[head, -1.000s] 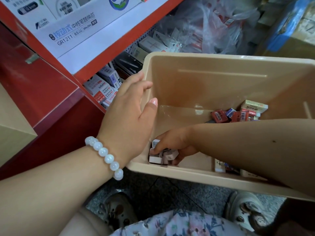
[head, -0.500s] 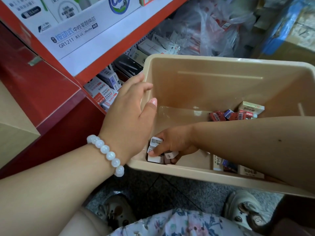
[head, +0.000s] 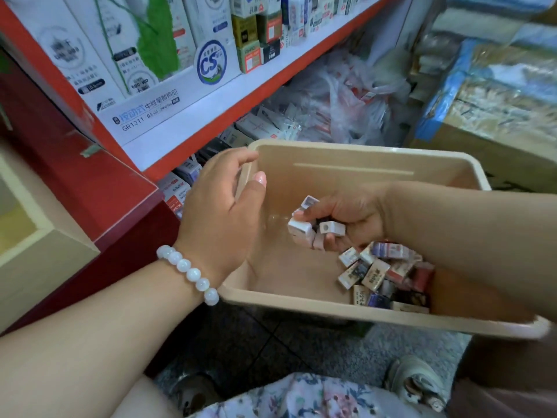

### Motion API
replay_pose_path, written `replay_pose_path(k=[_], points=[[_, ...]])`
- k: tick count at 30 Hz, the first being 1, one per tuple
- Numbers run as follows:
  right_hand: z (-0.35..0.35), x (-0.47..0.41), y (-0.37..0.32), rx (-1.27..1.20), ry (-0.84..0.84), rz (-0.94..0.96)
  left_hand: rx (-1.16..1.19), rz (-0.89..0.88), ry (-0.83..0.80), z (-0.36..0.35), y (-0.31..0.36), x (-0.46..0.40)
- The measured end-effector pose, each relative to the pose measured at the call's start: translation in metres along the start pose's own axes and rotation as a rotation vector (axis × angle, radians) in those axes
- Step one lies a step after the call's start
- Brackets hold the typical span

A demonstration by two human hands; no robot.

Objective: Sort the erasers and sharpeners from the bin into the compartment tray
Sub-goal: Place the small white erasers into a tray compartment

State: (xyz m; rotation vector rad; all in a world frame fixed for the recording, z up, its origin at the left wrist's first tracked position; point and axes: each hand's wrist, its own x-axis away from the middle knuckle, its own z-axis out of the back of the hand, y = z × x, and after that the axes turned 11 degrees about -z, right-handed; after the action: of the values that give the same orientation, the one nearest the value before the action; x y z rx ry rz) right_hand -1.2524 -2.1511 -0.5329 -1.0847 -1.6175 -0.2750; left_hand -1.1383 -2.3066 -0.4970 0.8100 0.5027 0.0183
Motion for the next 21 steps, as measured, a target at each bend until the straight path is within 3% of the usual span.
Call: replay_pose_path(k=[5,10,14,18,21], points=[[-0.021,0.061,-0.028,-0.087,-0.003,0.215,0.574,0.466,0.062,-0.007,0.03,-0.003],[-0.061,0.089,-0.034,0.04,0.314,0.569,1.063,1.064,0.06,-0.005,0.053,-0.012],[-0.092,0.075,-0.016,0.263,0.631,0.748,1.633,0.998,0.193,-0.007,0.071,-0.017],[-0.113,0.068,0.0,0.27,0.838,0.97,1.699,0.906,0.348,-0.004,0.085,-0.017],[-0.127,0.07,0.006,0.029,0.726,1.089,1.711,0.823,0.417,0.002,0.093,-0.015]])
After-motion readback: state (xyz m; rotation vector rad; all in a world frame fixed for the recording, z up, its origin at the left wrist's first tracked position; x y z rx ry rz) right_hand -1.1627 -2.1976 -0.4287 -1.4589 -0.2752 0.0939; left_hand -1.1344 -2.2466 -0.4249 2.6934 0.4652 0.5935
